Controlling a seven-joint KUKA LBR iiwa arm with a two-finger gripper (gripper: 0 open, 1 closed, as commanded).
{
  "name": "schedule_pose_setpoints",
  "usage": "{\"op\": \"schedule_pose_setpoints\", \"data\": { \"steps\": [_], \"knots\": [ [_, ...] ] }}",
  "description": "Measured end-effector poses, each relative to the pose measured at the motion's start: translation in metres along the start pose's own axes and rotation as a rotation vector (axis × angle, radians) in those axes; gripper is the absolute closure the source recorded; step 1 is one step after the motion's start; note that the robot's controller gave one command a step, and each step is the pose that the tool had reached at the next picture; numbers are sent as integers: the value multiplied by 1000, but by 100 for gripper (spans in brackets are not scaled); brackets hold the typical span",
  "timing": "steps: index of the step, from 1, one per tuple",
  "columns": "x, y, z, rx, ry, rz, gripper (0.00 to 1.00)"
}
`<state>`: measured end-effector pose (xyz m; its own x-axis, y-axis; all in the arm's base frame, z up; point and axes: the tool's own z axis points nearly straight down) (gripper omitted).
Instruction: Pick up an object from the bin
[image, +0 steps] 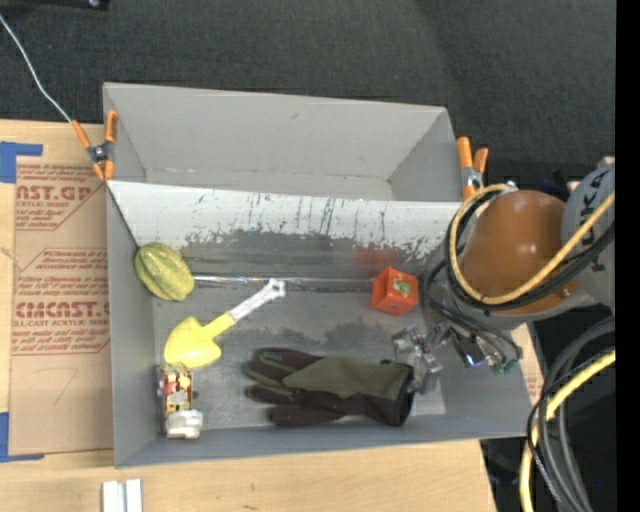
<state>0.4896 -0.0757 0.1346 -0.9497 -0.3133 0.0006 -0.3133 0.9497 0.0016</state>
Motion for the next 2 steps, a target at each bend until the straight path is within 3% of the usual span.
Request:
{"op": "schedule_pose_setpoints", "data": {
  "steps": [1,2],
  "knots": [
    [5,2,-83,-3,4,-20,100],
    [2,5,-31,1,-6,-17,100]
  ]
}}
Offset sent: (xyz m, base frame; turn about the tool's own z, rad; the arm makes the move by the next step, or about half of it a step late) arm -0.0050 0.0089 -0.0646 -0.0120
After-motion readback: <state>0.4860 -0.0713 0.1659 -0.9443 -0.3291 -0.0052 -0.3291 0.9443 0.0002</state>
